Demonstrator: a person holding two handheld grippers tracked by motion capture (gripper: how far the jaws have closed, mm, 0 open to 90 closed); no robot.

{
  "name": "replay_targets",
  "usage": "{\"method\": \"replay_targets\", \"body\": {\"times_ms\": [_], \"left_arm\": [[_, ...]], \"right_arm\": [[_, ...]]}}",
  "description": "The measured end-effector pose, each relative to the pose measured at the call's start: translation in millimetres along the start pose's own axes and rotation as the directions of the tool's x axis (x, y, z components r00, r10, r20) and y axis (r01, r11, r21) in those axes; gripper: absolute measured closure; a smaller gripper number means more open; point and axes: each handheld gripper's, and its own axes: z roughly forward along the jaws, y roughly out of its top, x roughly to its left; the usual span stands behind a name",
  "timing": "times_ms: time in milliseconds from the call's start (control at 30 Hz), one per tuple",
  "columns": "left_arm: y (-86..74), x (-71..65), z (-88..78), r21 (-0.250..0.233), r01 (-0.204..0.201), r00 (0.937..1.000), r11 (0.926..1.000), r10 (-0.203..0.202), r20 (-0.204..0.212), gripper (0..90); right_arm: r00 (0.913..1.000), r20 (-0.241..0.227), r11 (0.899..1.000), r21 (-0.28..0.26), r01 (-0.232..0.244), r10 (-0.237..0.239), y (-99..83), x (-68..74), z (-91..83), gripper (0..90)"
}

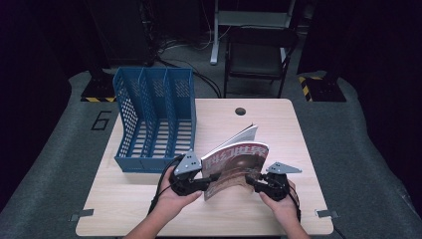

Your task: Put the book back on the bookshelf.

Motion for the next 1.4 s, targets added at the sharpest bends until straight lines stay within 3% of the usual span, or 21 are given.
{"method": "replay_targets", "body": {"times_ms": [67,500,667,1033,1200,1400], "left_arm": [[5.8,0.1,-0.7,-0.011,-0.004,1.0,0.9999,0.004,-0.004,62.9],[39.9,2.6,-6.0,-0.013,-0.001,0.9999,0.9999,0.001,-0.016,60.7],[51.2,3.0,-6.4,0.008,0.001,0.9999,1.0,-0.001,-0.015,65.6],[64.1,3.1,-8.0,0.027,-0.012,0.9995,0.9996,0.013,-0.027,75.4],[66.3,0.3,-8.4,0.048,-0.036,0.9988,0.9982,0.037,-0.03,81.6],[67.8,-1.7,-8.0,0.058,-0.026,0.9996,0.998,0.026,-0.004,83.7]], "right_arm": [[0.9998,-0.001,1.0,0.002,-0.021,0.021,-0.9,-0.1,0.0,62.5],[0.9997,-0.013,1.0,0.021,-0.02,0.02,-2.7,-2.6,0.1,64.7],[0.9995,-0.017,0.999,0.03,-0.026,0.027,-3.6,-3.8,1.2,66.3],[0.9994,-0.004,0.997,0.067,-0.034,0.034,-5.5,-7.2,2.2,68.7],[0.9983,-0.011,0.995,0.081,-0.056,0.057,-5.3,-5.6,1.8,75.4],[0.9996,0.003,0.997,0.069,-0.028,0.028,-3.7,-3.6,2.8,82.8]]}}
